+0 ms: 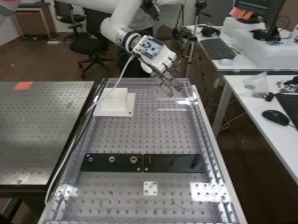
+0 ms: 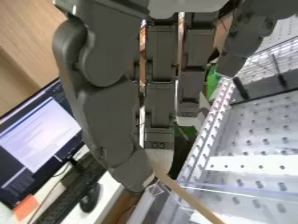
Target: Grab the chopstick and place it in the clear container
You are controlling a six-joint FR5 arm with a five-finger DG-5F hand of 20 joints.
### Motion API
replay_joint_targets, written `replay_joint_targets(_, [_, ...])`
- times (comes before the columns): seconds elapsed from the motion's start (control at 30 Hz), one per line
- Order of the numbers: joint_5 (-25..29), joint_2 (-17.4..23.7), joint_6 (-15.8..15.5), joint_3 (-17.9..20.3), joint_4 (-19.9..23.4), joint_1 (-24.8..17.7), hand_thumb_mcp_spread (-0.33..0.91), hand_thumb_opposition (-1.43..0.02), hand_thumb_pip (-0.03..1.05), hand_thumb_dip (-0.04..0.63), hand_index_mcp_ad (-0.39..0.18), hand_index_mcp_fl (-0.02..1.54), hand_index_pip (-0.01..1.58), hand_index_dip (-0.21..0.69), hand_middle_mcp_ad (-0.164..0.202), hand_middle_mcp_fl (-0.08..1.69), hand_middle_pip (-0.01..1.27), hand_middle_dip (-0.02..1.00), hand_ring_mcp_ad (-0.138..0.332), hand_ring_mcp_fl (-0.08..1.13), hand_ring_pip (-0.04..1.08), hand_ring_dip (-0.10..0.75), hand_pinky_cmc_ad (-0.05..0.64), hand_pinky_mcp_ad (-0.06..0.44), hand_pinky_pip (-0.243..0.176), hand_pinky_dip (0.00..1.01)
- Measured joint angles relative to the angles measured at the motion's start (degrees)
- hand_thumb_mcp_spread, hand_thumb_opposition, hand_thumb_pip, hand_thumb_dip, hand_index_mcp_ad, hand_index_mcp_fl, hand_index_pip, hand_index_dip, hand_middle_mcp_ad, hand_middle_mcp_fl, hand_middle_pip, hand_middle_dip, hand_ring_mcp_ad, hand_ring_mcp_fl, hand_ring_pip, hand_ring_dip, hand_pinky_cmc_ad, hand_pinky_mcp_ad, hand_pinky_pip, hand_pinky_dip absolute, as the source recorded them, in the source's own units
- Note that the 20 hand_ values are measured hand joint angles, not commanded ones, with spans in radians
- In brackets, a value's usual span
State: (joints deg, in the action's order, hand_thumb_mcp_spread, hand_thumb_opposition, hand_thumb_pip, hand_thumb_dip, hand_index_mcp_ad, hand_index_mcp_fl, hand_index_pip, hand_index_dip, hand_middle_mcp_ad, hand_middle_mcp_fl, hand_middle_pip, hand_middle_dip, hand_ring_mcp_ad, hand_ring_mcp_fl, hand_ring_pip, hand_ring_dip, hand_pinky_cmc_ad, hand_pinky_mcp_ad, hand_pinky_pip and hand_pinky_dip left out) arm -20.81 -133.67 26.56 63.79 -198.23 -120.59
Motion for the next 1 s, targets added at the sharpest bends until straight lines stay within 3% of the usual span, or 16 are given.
replay_joint_targets(0.13, [-2.6, 2.1, -4.6, 3.3, 5.7, 0.7, 0.77, -1.1, 0.39, 0.321, -0.063, 1.45, 0.02, 0.588, 0.056, 1.44, 0.09, 0.6, 0.061, 0.68, 0.12, 0.424, 0.365, 0.248, 0.033, 0.16])
replay_joint_targets(0.23, [-4.4, 3.1, -6.3, 4.6, 7.0, 1.3, 0.77, -1.1, 0.39, 0.321, -0.065, 1.44, 0.02, 0.585, 0.056, 1.44, 0.09, 0.6, 0.063, 0.67, 0.11, 0.424, 0.365, 0.253, 0.037, 0.16])
replay_joint_targets(0.7, [-8.4, 3.8, -9.4, 6.4, 7.1, 1.8, 0.77, -1.1, 0.39, 0.321, -0.068, 1.44, 0.02, 0.583, 0.059, 1.44, 0.09, 0.6, 0.061, 0.66, 0.11, 0.424, 0.365, 0.25, 0.033, 0.16])
replay_joint_targets(1.0, [-9.7, 3.4, -9.2, 6.5, 5.4, 2.1, 0.77, -1.1, 0.39, 0.321, -0.068, 1.45, 0.02, 0.583, 0.059, 1.44, 0.09, 0.6, 0.059, 0.66, 0.11, 0.424, 0.365, 0.253, 0.033, 0.16])
